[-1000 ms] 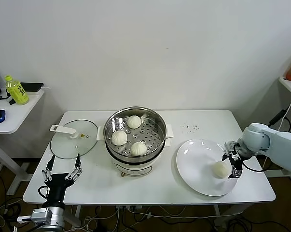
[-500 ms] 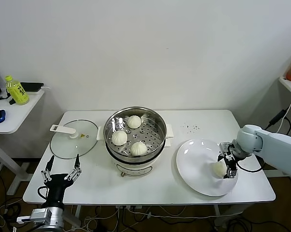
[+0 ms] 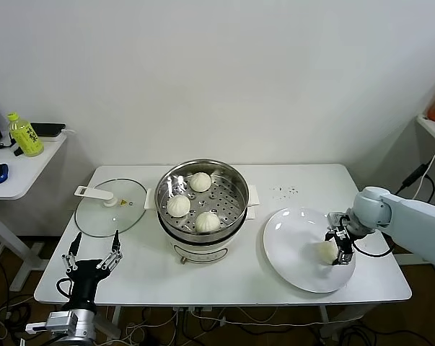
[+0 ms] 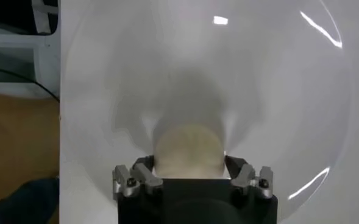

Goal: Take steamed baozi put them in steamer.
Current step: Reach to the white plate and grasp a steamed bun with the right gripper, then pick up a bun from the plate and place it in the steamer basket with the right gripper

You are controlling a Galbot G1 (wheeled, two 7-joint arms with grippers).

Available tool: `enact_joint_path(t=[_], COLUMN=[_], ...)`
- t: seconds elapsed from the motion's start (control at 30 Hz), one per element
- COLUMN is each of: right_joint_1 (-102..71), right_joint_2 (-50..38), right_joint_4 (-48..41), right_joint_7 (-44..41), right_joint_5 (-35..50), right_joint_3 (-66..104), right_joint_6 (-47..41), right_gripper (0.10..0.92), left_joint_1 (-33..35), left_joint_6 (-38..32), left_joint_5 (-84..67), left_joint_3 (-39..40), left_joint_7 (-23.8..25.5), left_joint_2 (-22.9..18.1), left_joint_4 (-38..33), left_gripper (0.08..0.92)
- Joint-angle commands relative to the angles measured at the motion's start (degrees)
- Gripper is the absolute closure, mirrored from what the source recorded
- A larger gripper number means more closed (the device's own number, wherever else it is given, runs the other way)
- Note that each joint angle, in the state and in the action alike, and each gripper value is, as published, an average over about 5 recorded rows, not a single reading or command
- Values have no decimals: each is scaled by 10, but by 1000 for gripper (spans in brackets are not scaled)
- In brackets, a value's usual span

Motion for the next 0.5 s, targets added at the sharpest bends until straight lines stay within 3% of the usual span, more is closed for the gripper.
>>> enact_joint_path(t=[0.03, 0.5], right_joint_1=[-8, 108], right_joint_2=[-1, -12], right_joint_4=[0, 35], right_joint_7=[-1, -11], right_joint_5=[-1, 43], right_joint_3=[7, -60], right_joint_6=[0, -1], right_gripper=[327, 353], left_joint_1=[0, 0], left_joint_6=[0, 0], left_joint_5=[1, 1], left_joint_3=[0, -1], left_joint_7=[0, 0], left_joint_2=[0, 0], left_joint_4=[1, 2], left_gripper=[177, 177])
